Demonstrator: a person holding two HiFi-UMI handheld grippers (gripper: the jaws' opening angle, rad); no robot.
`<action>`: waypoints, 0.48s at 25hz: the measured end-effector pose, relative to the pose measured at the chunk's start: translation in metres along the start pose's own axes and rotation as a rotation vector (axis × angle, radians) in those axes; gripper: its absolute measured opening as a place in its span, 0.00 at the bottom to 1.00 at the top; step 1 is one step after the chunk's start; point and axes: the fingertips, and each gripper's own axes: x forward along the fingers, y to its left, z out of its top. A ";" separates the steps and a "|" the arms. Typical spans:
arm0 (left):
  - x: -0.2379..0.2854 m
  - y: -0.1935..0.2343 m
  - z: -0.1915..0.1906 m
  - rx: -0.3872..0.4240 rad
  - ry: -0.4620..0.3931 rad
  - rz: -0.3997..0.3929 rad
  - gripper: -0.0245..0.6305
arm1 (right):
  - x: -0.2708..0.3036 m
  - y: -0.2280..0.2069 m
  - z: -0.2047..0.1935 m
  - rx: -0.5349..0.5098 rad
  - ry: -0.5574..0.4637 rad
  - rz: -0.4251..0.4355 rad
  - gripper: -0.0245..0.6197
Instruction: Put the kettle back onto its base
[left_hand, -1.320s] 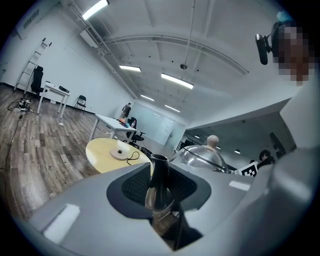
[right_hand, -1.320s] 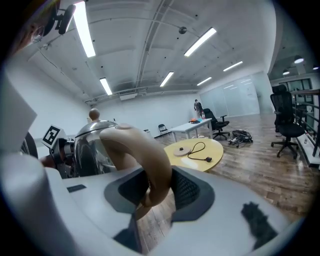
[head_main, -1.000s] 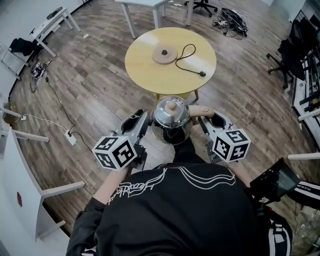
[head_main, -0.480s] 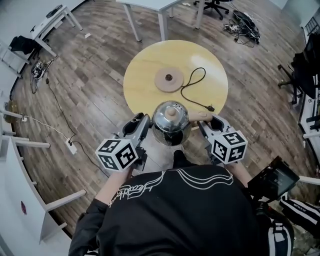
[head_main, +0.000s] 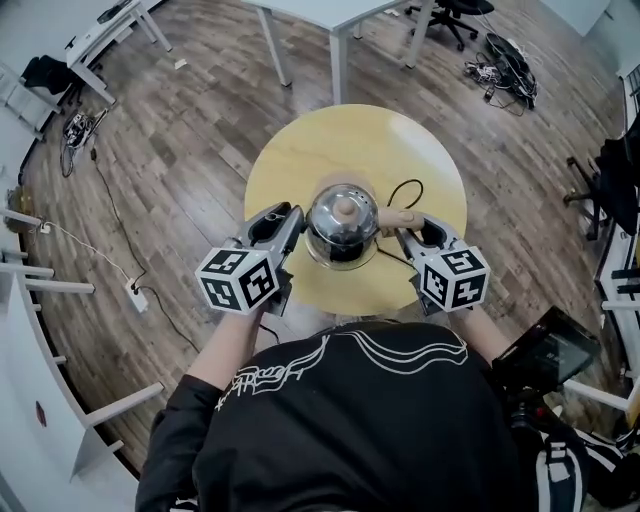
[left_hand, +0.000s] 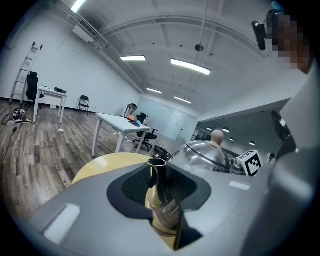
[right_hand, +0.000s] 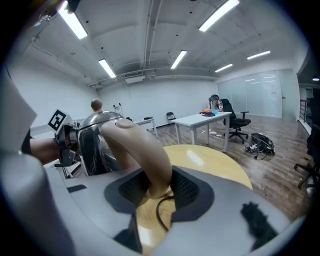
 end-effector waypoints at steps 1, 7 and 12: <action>0.006 0.005 0.002 0.011 0.002 0.001 0.18 | 0.008 -0.004 0.003 -0.007 -0.003 -0.002 0.25; 0.037 0.035 0.006 0.036 0.024 0.012 0.17 | 0.047 -0.023 0.020 -0.061 0.004 -0.024 0.25; 0.068 0.053 0.007 0.045 0.042 0.017 0.17 | 0.074 -0.044 0.019 -0.045 0.017 -0.044 0.25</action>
